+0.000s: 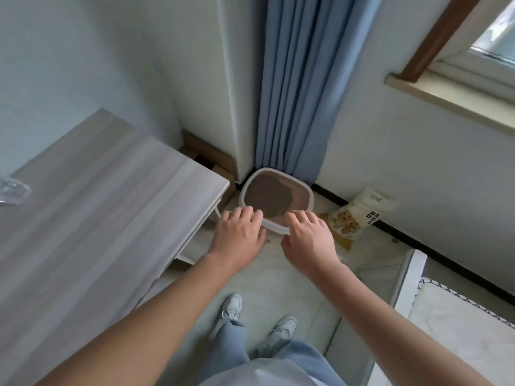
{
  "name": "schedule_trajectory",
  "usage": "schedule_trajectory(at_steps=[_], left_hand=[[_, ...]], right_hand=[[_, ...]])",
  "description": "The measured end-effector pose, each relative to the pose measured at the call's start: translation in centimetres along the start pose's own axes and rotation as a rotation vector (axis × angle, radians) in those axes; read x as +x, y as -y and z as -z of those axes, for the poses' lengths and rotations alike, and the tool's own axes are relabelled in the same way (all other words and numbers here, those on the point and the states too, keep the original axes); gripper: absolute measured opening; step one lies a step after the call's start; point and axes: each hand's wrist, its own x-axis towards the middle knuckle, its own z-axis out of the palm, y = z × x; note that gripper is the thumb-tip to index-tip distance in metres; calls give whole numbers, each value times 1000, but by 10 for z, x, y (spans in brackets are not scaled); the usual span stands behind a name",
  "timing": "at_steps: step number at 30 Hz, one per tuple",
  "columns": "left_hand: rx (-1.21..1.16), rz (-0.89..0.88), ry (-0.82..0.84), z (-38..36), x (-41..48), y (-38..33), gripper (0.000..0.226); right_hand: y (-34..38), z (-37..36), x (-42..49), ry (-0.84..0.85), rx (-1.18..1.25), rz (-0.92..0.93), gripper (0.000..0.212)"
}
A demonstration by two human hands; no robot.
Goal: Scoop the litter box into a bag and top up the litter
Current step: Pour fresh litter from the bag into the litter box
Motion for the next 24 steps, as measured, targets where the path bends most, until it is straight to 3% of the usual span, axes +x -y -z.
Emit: schedule_trajectory(at_steps=[13, 18, 24], left_hand=[[11, 316, -18, -16, -56, 20, 23], [3, 251, -15, -20, -39, 1, 26], [-25, 40, -5, -16, 9, -56, 26]], right_hand=[[25, -13, 17, 112, -50, 212, 46], [4, -8, 11, 91, -31, 175, 42], [-65, -2, -9, 46, 14, -31, 36]])
